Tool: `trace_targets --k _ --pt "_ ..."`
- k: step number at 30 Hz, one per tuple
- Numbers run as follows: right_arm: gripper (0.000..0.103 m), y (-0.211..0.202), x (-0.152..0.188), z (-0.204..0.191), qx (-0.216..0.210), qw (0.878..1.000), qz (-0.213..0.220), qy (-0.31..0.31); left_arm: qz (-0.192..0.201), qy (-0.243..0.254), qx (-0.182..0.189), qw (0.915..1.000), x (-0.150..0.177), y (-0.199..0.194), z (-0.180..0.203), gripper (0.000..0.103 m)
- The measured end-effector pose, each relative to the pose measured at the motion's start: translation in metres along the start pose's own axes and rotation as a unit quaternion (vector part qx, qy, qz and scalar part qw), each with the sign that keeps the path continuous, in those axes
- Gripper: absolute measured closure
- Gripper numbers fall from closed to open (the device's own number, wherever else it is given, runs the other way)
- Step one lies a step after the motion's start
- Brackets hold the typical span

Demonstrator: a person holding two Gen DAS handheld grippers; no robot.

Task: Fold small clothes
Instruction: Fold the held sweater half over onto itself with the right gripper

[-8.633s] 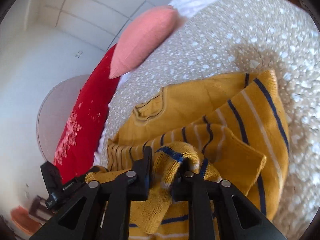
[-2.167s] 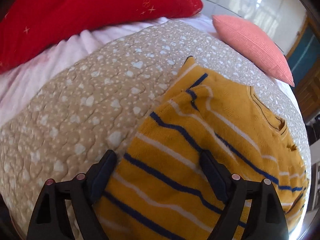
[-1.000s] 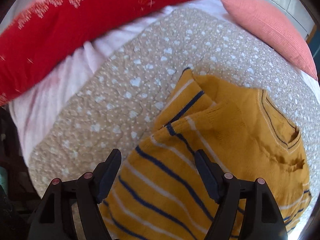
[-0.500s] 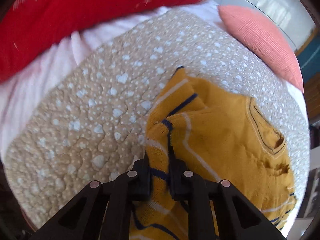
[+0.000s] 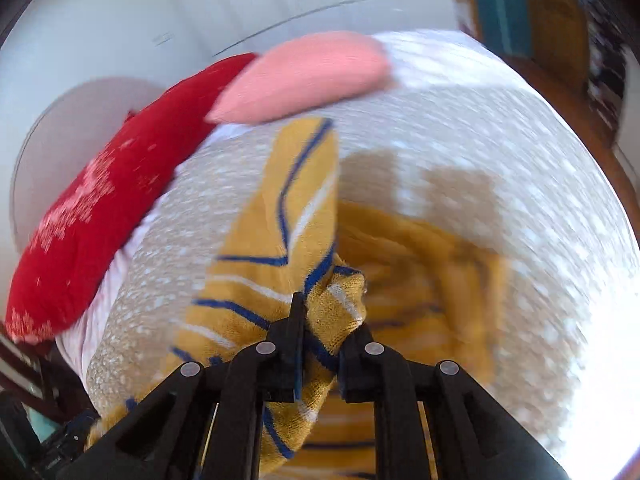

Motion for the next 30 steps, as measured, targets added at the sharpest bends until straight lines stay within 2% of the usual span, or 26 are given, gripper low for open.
trace_targets --k 3,5,6,8,11,13,15,16,17,18,19,21,23,27,30 --pt "0.087 0.003 0.019 0.055 0.004 0.999 -0.013 0.043 -0.017 0.02 0.008 0.9996 0.001 0.014 0.02 0.048" --pt "0.071 -0.013 0.024 0.074 0.002 0.997 0.009 0.073 -0.017 0.041 0.01 0.999 0.003 0.016 0.034 0.048" --pt "0.059 -0.024 0.026 0.076 0.02 0.997 0.025 0.071 -0.015 0.052 0.006 0.9985 0.004 0.016 0.041 0.047" --pt "0.057 -0.044 0.025 0.07 0.036 0.997 0.05 0.056 -0.014 0.067 0.001 0.9977 0.006 0.016 0.051 0.045" --pt "0.055 -0.065 0.026 0.054 -0.006 0.997 0.069 0.042 -0.015 0.077 0.003 0.9969 0.01 0.017 0.063 0.044" --pt "0.031 -0.071 0.03 0.044 -0.027 0.997 0.073 0.03 -0.018 0.082 0.004 0.9965 0.012 0.018 0.07 0.043" --pt "0.029 -0.067 0.039 0.032 -0.027 0.997 0.068 0.013 -0.017 0.092 0.004 0.9956 0.01 0.018 0.079 0.043" --pt "0.032 -0.063 0.047 0.028 -0.026 0.998 0.06 0.002 -0.014 0.1 0.003 0.9949 0.009 0.017 0.084 0.043" --pt "0.041 -0.058 0.059 0.019 -0.023 0.998 0.049 -0.016 -0.009 0.108 0.003 0.9941 0.007 0.016 0.09 0.042" --pt "0.087 -0.05 0.066 0.017 -0.01 0.999 0.028 -0.029 -0.001 0.119 0.004 0.9929 0.005 0.014 0.098 0.039" --pt "0.097 -0.04 0.071 0.016 0.017 0.999 0.008 -0.035 0.011 0.132 0.005 0.9912 0.002 0.013 0.108 0.037" --pt "0.097 -0.029 0.082 0.021 0.062 0.997 -0.001 -0.042 0.029 0.154 0.005 0.9877 -0.005 0.017 0.126 0.033" --pt "0.097 -0.023 0.088 0.028 0.086 0.995 -0.009 -0.04 0.035 0.174 0.011 0.9841 -0.011 0.025 0.142 0.032" --pt "0.097 -0.025 0.09 0.035 0.08 0.996 -0.013 -0.027 0.029 0.209 0.011 0.9773 -0.023 0.067 0.176 0.03" --pt "0.097 -0.026 0.091 0.036 0.079 0.996 -0.012 -0.031 -0.007 0.224 0.003 0.9745 -0.026 0.113 0.191 0.026"
Point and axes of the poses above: each gripper's, at about its wrist camera, not at the fingertips, and y roughly the way its jaws point, z to its right, x to its underside, the point moved 1 cm from there along y, roughly the way its jaws point
